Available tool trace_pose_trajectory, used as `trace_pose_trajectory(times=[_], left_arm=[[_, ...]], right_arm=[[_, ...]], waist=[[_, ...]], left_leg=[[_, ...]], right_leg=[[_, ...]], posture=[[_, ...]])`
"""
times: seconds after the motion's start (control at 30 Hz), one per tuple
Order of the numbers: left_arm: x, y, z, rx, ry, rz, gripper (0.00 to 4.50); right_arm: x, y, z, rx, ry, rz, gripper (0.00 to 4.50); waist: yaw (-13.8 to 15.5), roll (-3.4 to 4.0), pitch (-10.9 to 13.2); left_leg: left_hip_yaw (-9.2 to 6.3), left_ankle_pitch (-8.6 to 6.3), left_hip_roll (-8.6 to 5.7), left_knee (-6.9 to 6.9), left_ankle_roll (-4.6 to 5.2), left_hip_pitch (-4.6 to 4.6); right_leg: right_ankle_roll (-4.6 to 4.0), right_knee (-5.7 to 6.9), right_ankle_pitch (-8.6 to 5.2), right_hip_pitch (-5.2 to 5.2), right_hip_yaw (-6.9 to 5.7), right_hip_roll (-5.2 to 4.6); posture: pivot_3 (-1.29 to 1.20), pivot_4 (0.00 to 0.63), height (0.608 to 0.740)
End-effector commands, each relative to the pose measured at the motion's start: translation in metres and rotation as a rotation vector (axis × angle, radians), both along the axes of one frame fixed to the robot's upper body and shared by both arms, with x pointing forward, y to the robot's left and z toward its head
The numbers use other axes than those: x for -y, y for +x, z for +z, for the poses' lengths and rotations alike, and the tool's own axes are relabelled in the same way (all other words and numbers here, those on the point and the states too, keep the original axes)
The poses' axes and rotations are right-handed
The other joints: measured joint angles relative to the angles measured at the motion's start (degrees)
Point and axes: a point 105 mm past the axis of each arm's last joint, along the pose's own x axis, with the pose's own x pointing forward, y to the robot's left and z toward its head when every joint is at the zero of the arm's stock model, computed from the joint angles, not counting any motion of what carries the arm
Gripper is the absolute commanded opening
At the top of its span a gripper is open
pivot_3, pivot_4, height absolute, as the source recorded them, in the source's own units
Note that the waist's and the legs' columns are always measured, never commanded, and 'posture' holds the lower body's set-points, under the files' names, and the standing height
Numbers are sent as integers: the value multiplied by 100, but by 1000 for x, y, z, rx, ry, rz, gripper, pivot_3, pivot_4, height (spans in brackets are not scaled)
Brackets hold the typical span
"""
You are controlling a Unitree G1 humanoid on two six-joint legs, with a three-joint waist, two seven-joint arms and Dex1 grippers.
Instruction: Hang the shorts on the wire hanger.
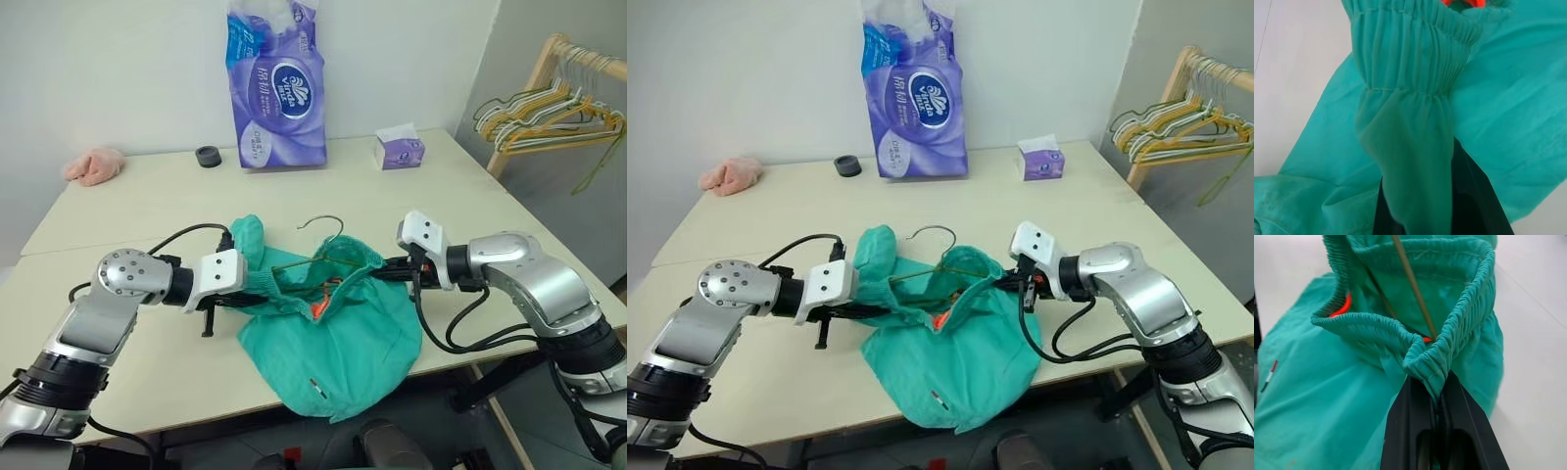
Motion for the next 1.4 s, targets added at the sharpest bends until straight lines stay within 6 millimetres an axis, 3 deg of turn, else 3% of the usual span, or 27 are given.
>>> trace_pose_trajectory(times=[0.03, 0.1, 0.23, 0.57, 0.67, 1.03, 1.33, 1.4], left_arm=[[7, 1, 5, 39, -11, -16, 0], [8, 1, 4, 38, -13, -16, 0], [10, 0, 1, 32, -16, -19, 0], [13, -6, -6, 9, -19, -34, 0], [13, -6, -6, 8, -19, -36, 0], [16, -3, -7, 7, -15, -54, 0], [19, -3, -3, 4, -46, -55, 0], [20, -4, -1, 2, -52, -56, 0]], right_arm=[[-10, -9, 11, 51, -7, 96, 0], [-8, -9, 9, 65, -26, 103, 0], [0, -4, 9, 118, -58, 97, 1057], [34, -1, 7, 154, -129, -5, 4477], [41, 2, 1, 165, -155, -35, 4477], [15, 21, -35, 171, -239, 52, 4477], [6, 38, -58, 113, -327, 137, 4477], [3, 39, -59, 112, -326, 148, 3940]], waist=[[-2, 0, 0], [-4, 0, 0], [-3, 0, 0], [-3, -1, 0], [-4, -1, 0], [-74, 0, 0], [-171, 0, -1], [-177, 0, -1]], left_leg=[[0, 0, 0, 0, 0, 0], [0, 0, 0, 0, 0, 0], [0, 0, 0, 0, 0, 0], [0, 0, 0, 0, 0, 0], [0, 0, 0, 0, 0, 0], [0, 0, 1, -1, 0, 1], [-10, 0, 0, -2, 0, 0], [-11, 0, 0, -1, 0, 0]], right_leg=[[0, 0, 0, 0, 0, 0], [0, 0, 0, 0, 0, 0], [0, -1, 0, 0, -1, 0], [0, -1, 0, 0, -1, 0], [0, -2, 0, 1, -1, 0], [0, 0, 0, 1, -2, 2], [-1, -1, 0, 2, -12, 1], [-1, 0, 0, 2, -12, 1]], posture=[[-304, 14, 740], [-304, 14, 740], [-304, 14, 740], [-313, 15, 740], [-317, 19, 740], [-320, 13, 740], [-306, 6, 740], [-306, 6, 740]])
